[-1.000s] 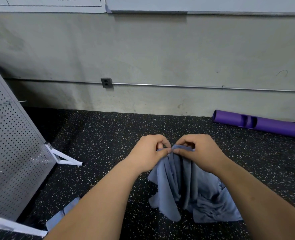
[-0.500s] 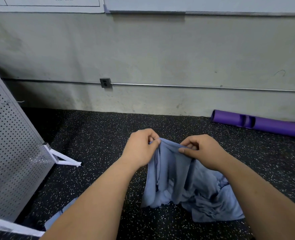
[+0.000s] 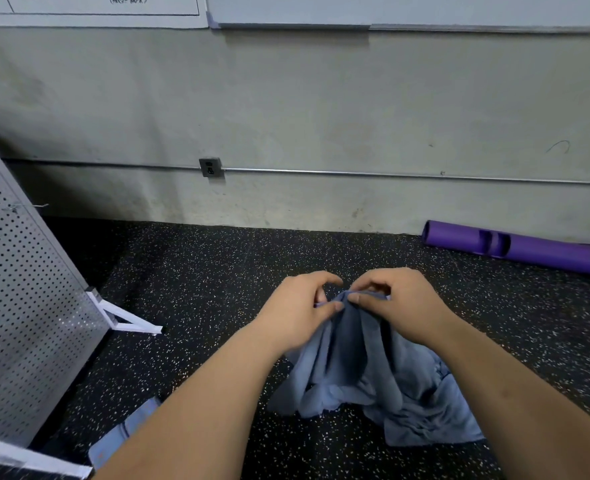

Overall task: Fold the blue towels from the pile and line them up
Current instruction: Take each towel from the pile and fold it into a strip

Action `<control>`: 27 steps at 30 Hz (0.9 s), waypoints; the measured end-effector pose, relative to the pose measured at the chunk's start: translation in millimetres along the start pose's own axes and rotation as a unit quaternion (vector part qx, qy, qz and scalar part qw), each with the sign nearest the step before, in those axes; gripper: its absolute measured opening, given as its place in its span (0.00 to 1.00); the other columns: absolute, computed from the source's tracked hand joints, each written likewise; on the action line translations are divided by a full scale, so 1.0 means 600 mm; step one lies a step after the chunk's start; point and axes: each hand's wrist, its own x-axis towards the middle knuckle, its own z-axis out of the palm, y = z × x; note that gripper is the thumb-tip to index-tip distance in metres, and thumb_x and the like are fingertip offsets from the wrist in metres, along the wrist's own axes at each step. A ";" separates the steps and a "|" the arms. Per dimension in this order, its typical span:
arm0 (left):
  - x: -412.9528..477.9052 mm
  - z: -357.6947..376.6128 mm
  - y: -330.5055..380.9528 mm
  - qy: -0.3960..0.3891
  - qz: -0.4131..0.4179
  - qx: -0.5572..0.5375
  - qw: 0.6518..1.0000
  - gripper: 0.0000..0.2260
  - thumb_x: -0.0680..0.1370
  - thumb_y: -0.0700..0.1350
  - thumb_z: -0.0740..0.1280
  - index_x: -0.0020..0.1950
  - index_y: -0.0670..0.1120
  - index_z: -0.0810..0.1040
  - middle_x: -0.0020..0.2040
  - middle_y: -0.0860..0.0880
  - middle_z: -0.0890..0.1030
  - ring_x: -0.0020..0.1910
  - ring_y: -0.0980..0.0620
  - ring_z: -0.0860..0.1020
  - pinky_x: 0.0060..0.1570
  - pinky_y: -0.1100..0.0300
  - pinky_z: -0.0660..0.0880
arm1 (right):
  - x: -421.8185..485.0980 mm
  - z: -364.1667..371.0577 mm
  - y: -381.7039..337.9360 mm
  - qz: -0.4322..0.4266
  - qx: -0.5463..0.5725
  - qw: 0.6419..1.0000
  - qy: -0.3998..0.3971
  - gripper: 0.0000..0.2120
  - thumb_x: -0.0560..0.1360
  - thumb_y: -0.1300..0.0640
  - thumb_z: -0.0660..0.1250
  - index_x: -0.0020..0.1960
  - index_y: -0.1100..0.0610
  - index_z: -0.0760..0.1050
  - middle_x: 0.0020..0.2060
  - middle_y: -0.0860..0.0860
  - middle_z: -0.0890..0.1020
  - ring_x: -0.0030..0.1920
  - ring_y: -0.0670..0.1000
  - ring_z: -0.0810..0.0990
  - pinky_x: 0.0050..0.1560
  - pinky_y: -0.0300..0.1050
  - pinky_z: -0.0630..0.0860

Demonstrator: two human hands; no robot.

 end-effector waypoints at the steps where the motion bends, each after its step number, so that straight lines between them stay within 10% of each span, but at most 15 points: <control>1: 0.001 0.003 0.002 -0.001 0.002 0.001 1.000 0.08 0.79 0.49 0.75 0.58 0.55 0.84 0.37 0.55 0.81 0.36 0.59 0.77 0.42 0.60 0.75 | 0.000 0.003 -0.005 -0.003 0.006 1.000 -0.007 0.02 0.76 0.50 0.78 0.47 0.42 0.87 0.41 0.36 0.86 0.46 0.39 0.84 0.49 0.39 0.76; 10: 0.005 -0.012 -0.016 0.061 -0.066 0.013 0.996 0.06 0.80 0.50 0.74 0.43 0.55 0.83 0.36 0.57 0.82 0.36 0.59 0.79 0.41 0.59 0.78 | 0.000 -0.013 0.013 0.054 -0.001 0.998 -0.012 0.03 0.77 0.54 0.78 0.45 0.47 0.87 0.33 0.40 0.84 0.31 0.37 0.78 0.36 0.28 0.70; 27: 0.004 -0.043 -0.061 0.155 -0.224 0.062 0.960 0.08 0.80 0.50 0.72 0.41 0.54 0.80 0.38 0.56 0.83 0.43 0.51 0.82 0.49 0.51 0.82 | -0.008 -0.041 0.057 0.131 -0.046 0.990 -0.040 0.06 0.79 0.57 0.74 0.46 0.47 0.82 0.35 0.50 0.84 0.32 0.47 0.77 0.37 0.42 0.72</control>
